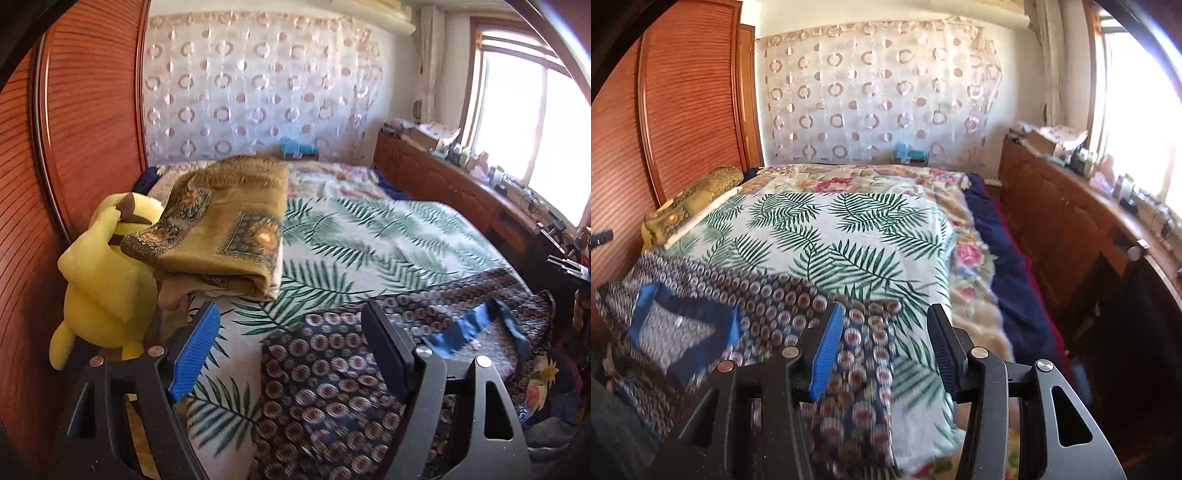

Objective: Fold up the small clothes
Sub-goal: 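Grasp the shirt hem with both grippers and lift it up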

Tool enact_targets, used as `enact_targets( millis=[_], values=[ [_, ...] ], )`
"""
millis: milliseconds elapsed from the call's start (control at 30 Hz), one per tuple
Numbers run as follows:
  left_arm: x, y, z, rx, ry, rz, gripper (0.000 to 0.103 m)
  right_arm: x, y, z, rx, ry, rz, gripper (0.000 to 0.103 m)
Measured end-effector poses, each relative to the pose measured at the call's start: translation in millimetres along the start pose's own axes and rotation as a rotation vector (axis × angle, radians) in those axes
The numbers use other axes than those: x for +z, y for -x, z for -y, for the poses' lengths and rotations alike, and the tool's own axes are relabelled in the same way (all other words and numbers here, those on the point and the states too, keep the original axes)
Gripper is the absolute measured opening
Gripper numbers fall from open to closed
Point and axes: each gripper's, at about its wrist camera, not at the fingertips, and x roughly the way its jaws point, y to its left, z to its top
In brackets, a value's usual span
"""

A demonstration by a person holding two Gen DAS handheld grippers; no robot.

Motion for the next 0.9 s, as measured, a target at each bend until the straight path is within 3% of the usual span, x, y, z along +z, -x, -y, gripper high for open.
enact_targets(
  millis=[333, 433, 533, 700, 900],
  values=[
    [6, -41, -22, 0.011, 0.014, -0.083, 0.079, 18, -84, 9, 0.051, -0.039, -0.154, 0.049],
    [5, -53, -20, -0.009, -0.001, -0.11, 0.079, 23, -99, 15, 0.049, -0.03, -0.18, 0.065],
    [0, -67, -19, -0.024, -0.009, -0.163, 0.072, 20, -110, 19, 0.053, -0.033, -0.205, 0.067],
    [-23, -84, -16, -0.044, 0.005, -0.242, 0.07, 11, -117, 16, 0.042, -0.029, -0.233, 0.067],
    [-42, -89, -9, -0.024, -0.016, -0.259, 0.07, 4, -116, 10, 0.016, 0.005, -0.222, 0.068]
  ],
)
